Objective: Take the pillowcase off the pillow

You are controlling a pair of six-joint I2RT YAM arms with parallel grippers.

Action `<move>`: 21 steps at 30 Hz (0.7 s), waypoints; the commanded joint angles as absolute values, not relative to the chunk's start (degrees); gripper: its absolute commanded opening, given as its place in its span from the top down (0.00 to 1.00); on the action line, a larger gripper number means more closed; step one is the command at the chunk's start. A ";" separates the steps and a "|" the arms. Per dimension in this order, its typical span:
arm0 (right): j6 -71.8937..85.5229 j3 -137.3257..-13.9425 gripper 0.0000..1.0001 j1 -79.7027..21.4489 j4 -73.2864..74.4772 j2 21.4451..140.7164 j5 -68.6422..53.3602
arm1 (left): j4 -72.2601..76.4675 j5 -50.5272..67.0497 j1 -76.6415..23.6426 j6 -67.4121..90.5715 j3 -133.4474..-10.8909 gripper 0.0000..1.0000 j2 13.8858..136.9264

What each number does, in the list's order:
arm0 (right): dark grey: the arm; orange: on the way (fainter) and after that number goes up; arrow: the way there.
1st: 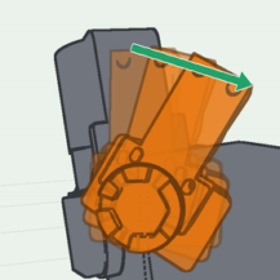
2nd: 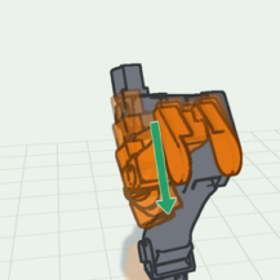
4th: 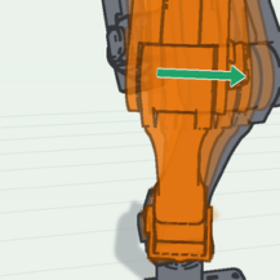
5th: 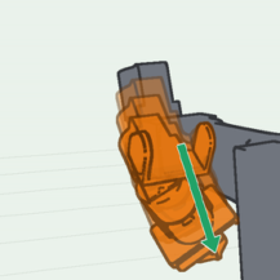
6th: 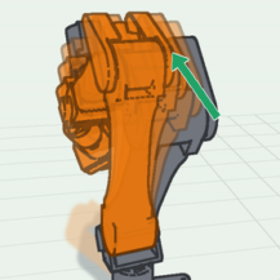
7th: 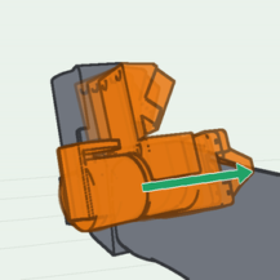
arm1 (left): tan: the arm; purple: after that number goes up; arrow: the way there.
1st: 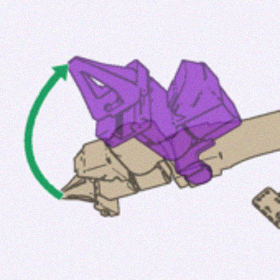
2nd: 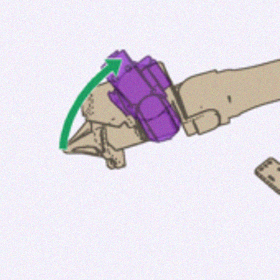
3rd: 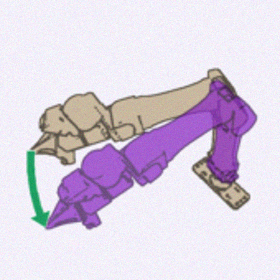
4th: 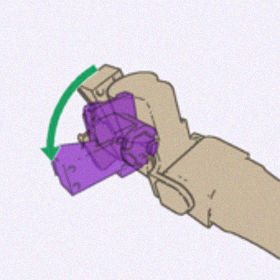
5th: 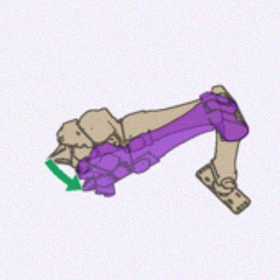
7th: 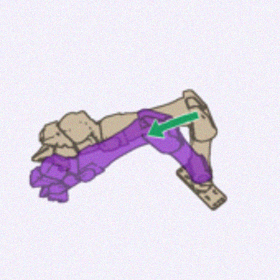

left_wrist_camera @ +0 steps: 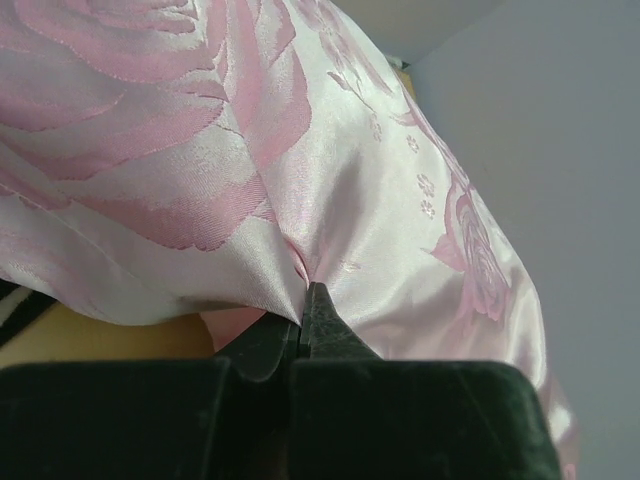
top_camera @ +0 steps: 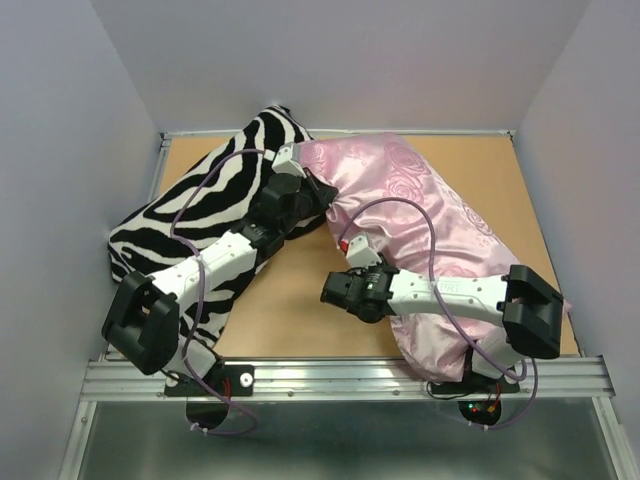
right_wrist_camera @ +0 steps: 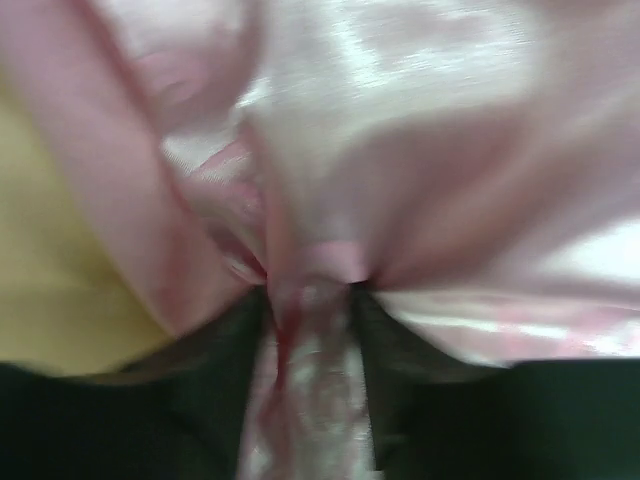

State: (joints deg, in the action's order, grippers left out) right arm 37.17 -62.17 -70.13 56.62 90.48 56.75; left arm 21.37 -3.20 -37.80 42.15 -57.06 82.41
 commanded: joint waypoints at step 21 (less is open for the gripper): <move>21.28 -99.84 0.99 -66.62 53.27 65.13 56.43 | 3.43 -16.52 -47.46 22.16 -84.43 1.00 64.16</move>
